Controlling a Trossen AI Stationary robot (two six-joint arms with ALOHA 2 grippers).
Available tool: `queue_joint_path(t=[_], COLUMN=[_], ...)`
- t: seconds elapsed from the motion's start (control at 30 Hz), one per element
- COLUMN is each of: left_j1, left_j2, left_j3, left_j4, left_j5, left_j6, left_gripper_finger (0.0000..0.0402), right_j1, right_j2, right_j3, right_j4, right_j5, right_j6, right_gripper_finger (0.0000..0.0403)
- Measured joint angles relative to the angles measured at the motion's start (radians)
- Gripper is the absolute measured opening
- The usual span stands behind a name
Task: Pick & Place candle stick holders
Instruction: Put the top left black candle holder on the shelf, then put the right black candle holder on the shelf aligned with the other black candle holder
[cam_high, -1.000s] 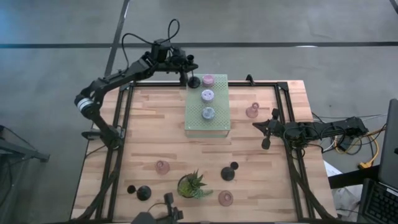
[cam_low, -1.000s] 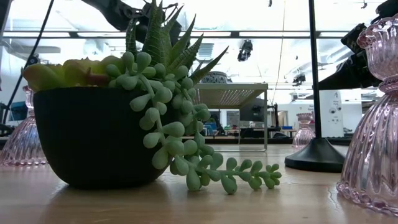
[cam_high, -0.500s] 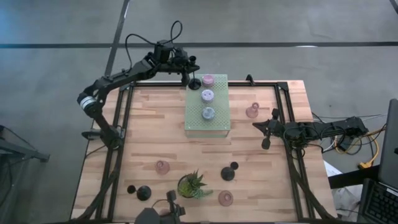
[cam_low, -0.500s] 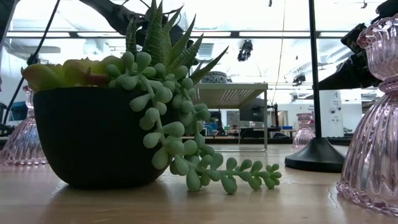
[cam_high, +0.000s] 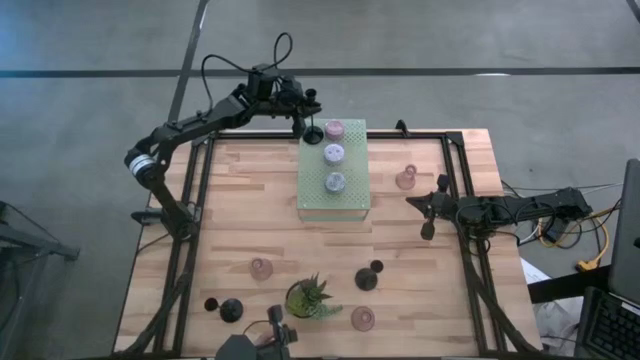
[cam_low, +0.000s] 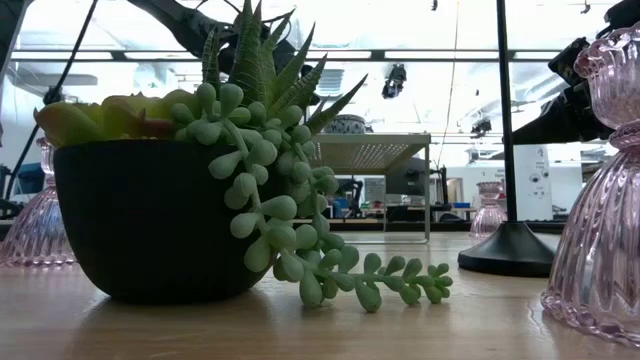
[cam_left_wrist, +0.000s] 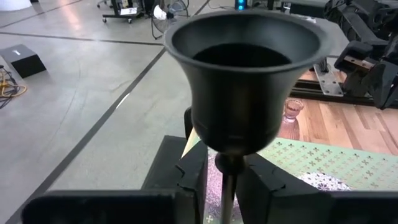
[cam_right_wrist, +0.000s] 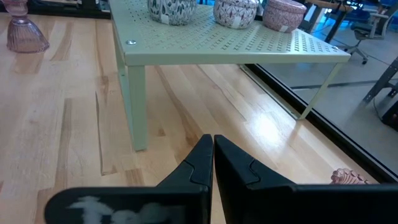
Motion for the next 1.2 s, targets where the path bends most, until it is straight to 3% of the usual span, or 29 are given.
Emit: queue_joint_path(t=[0.37,0.5,0.63,0.93,1.03,1.2], left_j1=[0.000,0.000,0.000,-0.011,-0.035,-0.103], left_j2=[-0.027,-0.073,-0.134,-0.378,-0.497,-0.672], left_j3=[0.000,0.000,0.000,0.000,-0.014,-0.020], left_j4=[-0.090,-0.214,-0.366,-0.862,-0.955,-1.031], left_j5=[-0.037,-0.123,-0.162,-0.098,-0.013,-0.002], left_j6=[0.004,0.049,0.079,0.232,0.198,0.077], left_gripper_finger=[0.0200,0.0229,0.0237,0.0230,0.0229,0.0229], right_j1=[0.000,0.000,0.000,0.000,0.000,0.000], right_j2=[0.000,0.000,0.000,0.000,0.000,0.000], right_j3=[0.000,0.000,0.000,0.000,0.000,0.000], right_j4=[0.000,0.000,0.000,0.000,0.000,0.000], right_j5=[0.000,0.000,0.000,0.000,0.000,0.000], right_j6=[0.000,0.000,0.000,0.000,0.000,0.000], right_gripper_finger=[0.0009,0.0008,0.0008,0.0008,0.0008,0.0009])
